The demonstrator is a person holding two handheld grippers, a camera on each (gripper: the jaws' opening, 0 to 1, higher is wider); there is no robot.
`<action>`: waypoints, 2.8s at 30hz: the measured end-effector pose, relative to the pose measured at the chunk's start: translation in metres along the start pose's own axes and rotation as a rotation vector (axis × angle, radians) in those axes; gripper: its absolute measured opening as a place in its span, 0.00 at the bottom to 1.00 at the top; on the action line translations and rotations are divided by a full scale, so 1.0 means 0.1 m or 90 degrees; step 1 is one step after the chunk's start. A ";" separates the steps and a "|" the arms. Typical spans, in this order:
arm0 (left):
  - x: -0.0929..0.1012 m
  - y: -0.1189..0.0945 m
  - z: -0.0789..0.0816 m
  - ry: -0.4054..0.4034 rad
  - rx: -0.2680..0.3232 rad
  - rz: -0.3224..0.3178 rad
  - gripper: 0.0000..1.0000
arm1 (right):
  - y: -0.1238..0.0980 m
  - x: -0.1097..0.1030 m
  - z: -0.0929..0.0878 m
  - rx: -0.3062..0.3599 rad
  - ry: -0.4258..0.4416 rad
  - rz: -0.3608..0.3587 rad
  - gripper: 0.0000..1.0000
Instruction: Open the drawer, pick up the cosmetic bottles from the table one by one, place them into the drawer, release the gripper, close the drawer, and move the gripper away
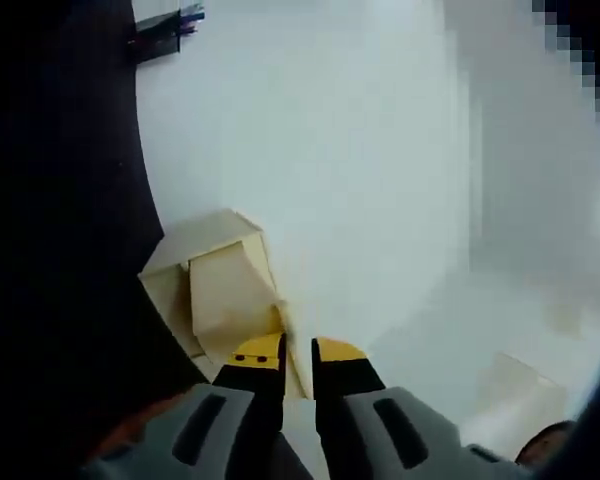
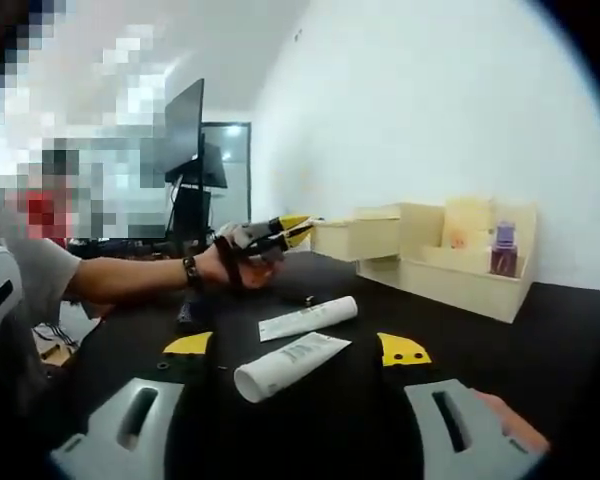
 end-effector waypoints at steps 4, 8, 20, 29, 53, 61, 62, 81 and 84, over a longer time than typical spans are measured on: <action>0.04 -0.02 0.00 -0.002 0.000 -0.007 0.13 | 0.00 0.00 0.00 0.001 0.003 -0.001 0.58; 0.06 -0.05 0.00 -0.004 0.000 -0.008 0.13 | 0.01 0.01 0.00 0.001 0.004 -0.001 0.58; 0.13 -0.12 -0.02 -0.012 -0.018 -0.011 0.13 | 0.01 -0.01 0.00 0.000 0.004 -0.001 0.58; 0.19 -0.20 -0.03 -0.016 -0.022 -0.018 0.13 | 0.01 -0.03 -0.01 -0.001 0.003 -0.001 0.58; 0.32 -0.38 -0.08 -0.021 -0.029 -0.022 0.13 | 0.00 -0.09 -0.03 0.001 0.006 0.000 0.57; 0.38 -0.42 -0.12 -0.023 -0.036 -0.026 0.13 | 0.00 -0.09 -0.03 0.001 0.005 -0.001 0.57; 0.39 -0.43 -0.12 -0.023 -0.036 -0.027 0.13 | 0.00 -0.08 -0.02 0.000 0.005 -0.001 0.57; 0.43 -0.54 -0.14 -0.025 -0.036 -0.021 0.13 | 0.00 -0.04 -0.01 0.000 0.005 -0.002 0.57; 0.40 -0.55 -0.15 -0.027 -0.041 -0.004 0.13 | 0.00 -0.04 -0.01 0.000 0.004 -0.002 0.57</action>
Point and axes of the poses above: the point that each gripper's makers call its tool centre point, and the gripper's own axes: y roughly forward along the fingers, x roughly to its right, z roughly out of its top, the point moved 6 cm from there along -y, roughly backward along the fingers, and after that the axes turned 15 degrees about -z, right-handed, at the moved point
